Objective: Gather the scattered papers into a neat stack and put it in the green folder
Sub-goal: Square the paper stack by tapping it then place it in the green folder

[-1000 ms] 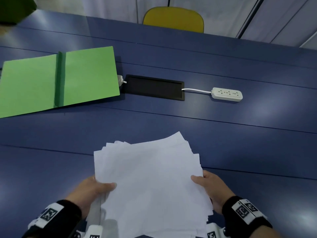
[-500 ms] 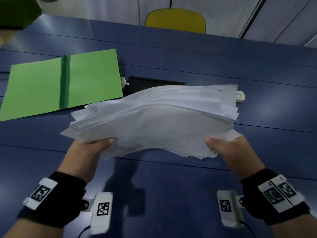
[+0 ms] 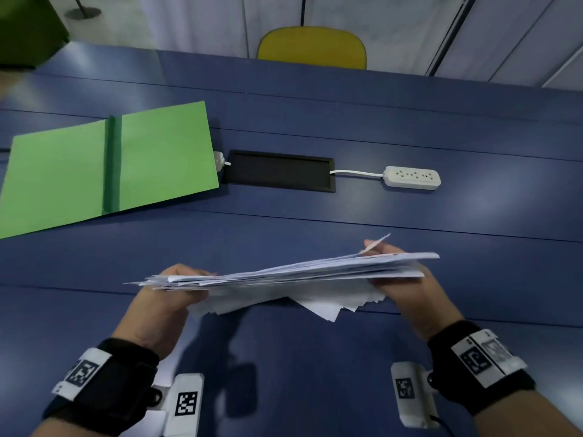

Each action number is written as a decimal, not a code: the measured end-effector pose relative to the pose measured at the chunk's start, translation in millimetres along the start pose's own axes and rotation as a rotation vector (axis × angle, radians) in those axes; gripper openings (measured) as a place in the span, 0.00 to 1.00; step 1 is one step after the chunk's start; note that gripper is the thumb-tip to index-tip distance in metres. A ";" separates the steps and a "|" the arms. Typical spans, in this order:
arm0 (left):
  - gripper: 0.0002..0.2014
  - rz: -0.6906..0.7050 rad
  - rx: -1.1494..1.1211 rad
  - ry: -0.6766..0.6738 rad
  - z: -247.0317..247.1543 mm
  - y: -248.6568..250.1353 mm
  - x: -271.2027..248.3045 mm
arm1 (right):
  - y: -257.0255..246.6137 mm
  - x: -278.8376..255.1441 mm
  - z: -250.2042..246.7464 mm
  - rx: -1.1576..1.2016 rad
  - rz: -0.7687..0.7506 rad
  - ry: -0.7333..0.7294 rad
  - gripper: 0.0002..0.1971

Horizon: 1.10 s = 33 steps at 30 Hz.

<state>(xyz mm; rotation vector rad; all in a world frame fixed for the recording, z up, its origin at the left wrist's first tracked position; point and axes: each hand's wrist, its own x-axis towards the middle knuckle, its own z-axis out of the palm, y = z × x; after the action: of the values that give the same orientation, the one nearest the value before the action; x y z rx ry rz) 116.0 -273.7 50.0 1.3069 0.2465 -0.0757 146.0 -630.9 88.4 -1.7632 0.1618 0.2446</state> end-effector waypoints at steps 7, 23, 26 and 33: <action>0.14 -0.061 -0.046 -0.011 -8.3 6.5 9.2 | -10.1 7.3 -2.8 -0.029 0.007 0.002 0.17; 0.16 0.075 0.007 0.232 18.0 7.3 30.8 | -12.1 14.5 20.9 0.099 -0.097 0.139 0.09; 0.16 0.055 0.052 0.250 12.5 5.2 34.1 | -5.4 14.5 18.4 0.155 -0.058 0.150 0.13; 0.19 0.076 0.144 0.223 20.2 3.3 36.7 | -10.9 18.1 16.4 0.074 -0.123 0.168 0.22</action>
<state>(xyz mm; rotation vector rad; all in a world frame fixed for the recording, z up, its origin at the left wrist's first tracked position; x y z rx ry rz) 155.1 -289.2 49.8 1.4681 0.3864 0.1196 164.9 -612.1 91.0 -1.7124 0.1805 0.0008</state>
